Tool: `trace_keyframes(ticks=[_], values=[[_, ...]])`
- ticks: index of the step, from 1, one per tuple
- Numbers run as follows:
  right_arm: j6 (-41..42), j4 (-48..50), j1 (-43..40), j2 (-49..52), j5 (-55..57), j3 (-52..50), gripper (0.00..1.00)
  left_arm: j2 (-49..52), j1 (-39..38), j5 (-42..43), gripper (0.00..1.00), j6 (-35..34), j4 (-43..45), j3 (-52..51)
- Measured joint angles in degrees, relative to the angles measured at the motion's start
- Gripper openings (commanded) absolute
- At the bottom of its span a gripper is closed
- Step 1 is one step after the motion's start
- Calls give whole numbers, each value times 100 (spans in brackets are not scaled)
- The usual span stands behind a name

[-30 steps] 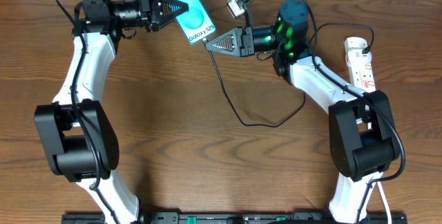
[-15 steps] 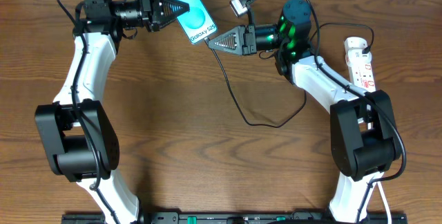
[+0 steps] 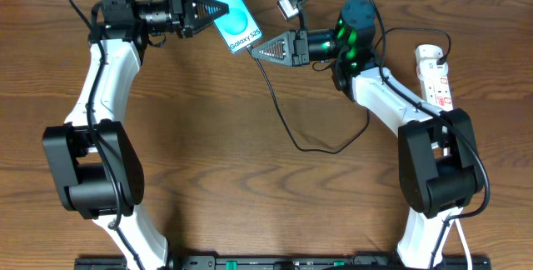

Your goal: Plug charger to phone and switch on socket

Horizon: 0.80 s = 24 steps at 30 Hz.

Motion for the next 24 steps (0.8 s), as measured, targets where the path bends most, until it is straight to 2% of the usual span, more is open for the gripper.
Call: trace_keyframes(ticks=[24], values=[[42, 28, 0, 0, 295, -20, 1, 0, 0, -116, 7, 2, -22, 0]])
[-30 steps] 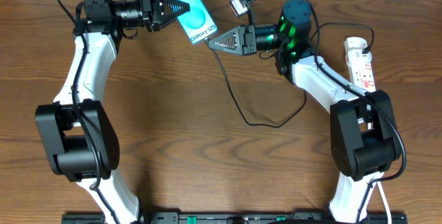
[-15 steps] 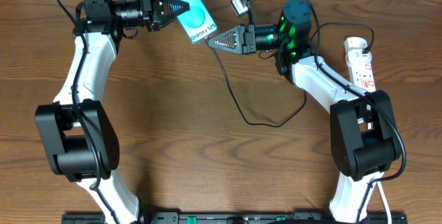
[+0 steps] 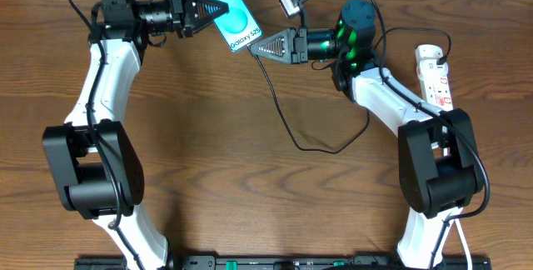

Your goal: Plug charger to phone and switch on socket

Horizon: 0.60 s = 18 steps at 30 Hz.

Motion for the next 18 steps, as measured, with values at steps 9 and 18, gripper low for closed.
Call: trace_keyframes(ticks=[9, 18], values=[[0, 15, 2, 0, 94, -2, 1, 0, -7, -2, 7, 7, -24, 0], [2, 15, 0, 0, 98, -2, 8, 0, -7, -2, 7, 22, -22, 0]])
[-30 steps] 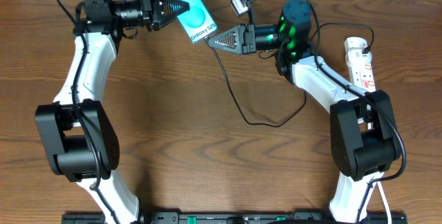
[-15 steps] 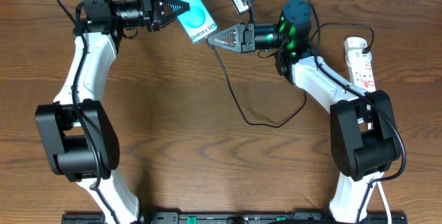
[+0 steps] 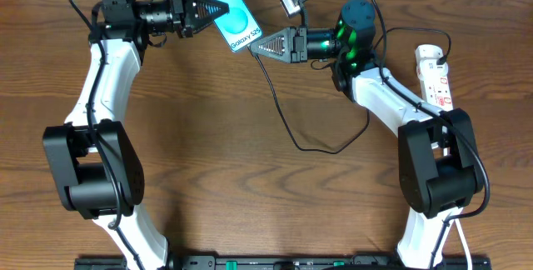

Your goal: Plug charger to phone and switch on socket

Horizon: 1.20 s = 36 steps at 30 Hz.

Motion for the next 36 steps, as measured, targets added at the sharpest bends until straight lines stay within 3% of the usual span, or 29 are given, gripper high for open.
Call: trace_keyframes(ticks=[5, 13, 16, 19, 20, 21, 31, 36], values=[[11, 63, 0, 0, 249, 0, 38, 0, -17, 48, 7, 11, -35, -11], [35, 118, 0, 0, 570, 7, 54, 0, -179, 133, 7, 24, -48, -94], [35, 120, 0, 0, 601, 7, 65, 0, -175, 140, 7, 24, -48, -96], [68, 116, 0, 0, 612, 7, 83, 0, -166, 160, 7, 24, -46, -96], [63, 114, 0, 0, 619, 7, 96, 0, -160, 162, 8, 24, -48, -96], [57, 122, 0, 0, 623, 7, 99, 0, -144, 166, 7, 24, -48, -96], [-219, 74, -179, 0, 621, 9, 99, 0, 284, 179, 7, 63, -48, -96], [-487, -723, -511, 0, 605, 22, 99, 0, 549, 179, 7, 90, -85, -96]])
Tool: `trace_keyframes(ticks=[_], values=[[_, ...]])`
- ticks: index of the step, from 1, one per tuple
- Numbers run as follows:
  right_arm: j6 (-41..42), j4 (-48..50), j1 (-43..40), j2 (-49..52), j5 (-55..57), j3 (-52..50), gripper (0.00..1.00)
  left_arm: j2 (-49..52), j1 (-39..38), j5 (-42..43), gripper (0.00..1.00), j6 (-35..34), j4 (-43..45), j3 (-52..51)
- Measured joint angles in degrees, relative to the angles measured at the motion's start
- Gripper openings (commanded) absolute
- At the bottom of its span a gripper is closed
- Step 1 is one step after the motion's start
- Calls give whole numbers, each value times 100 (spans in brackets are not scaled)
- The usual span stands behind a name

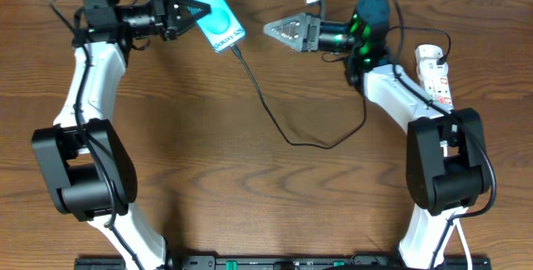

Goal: Plug charger to phone and switch on socket
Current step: 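Open the right gripper and withdraw it from the plugged phone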

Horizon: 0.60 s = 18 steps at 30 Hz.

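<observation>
The phone (218,25), its teal screen facing up, is at the far left of the table with my left gripper (193,9) shut on its upper end. The black charger cable (265,107) reaches the phone's lower right end and looks plugged in there. From the phone it loops across the table toward the white socket strip (435,73) at the right edge. My right gripper (270,30) hovers open to the right of the phone, apart from it, with nothing between its fingers.
The brown table's far edge runs just behind the phone and both grippers. The right arm's lower links (437,157) stand close beside the socket strip. The cable's slack loop lies mid-table.
My right gripper has let go of the cable end and now sits farther right and slightly higher, away from the phone. The left gripper and phone have shifted left, with the cable end still at the phone.
At all three earlier moments my left gripper held the phone at the far edge while the right gripper stayed shut on the cable end at its lower end. Now the cable end sits at the phone and the right gripper is empty.
</observation>
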Motion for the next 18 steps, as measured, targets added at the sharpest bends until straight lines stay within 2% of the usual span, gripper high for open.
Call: trace_keyframes(ticks=[8, 15, 18], values=[[-1180, -3314, -566, -2, 914, 70, 99, 0, 107, 0, 7, -4, 2, 0], [-2380, -6743, -595, -2, 2872, 575, 99, 0, 94, -2, 7, -9, -7, 0], [-2634, -7715, -511, -24, 3788, 1021, 99, 0, 94, -24, 7, -13, -85, 0]])
